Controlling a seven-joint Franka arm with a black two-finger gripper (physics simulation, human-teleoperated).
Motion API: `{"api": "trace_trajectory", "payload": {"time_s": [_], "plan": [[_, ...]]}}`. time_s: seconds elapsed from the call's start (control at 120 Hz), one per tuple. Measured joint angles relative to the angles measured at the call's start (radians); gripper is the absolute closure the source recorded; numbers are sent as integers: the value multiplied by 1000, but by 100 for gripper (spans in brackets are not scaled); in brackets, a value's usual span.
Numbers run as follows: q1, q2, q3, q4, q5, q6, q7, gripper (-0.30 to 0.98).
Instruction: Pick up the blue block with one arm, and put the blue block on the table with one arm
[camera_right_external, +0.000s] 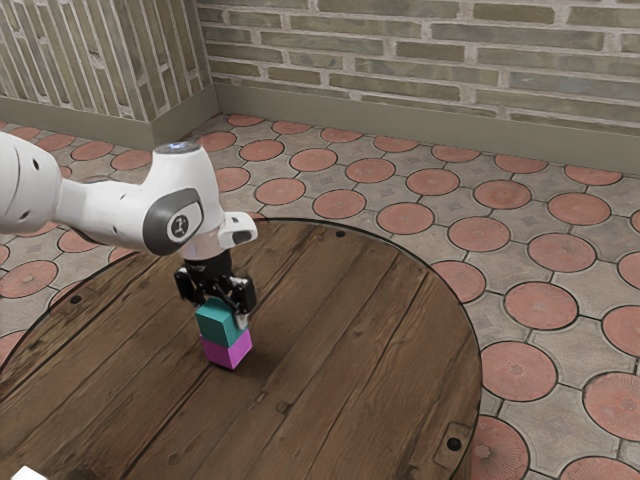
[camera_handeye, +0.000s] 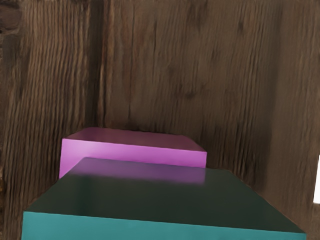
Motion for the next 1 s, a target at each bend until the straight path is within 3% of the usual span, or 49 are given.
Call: {"api": "trace_trajectory", "payload": {"time_s": [0.092, 0.192, 0.283, 0.392, 0.583, 0.783, 0.883, 1.0], "plan": [[1, -5, 1, 8, 7, -1, -9, 36], [11, -13, 6, 94, 32, -47, -22, 40], [85, 8, 9, 177, 55, -97, -16, 39], [171, 123, 11, 300, 63, -138, 13, 39], [252, 280, 12, 380, 58, -161, 83, 39], [256, 299, 12, 384, 18, -163, 153, 18], [255, 282, 9, 383, 11, -165, 182, 11], [225, -4, -23, 371, 13, -228, 207, 7]]}}
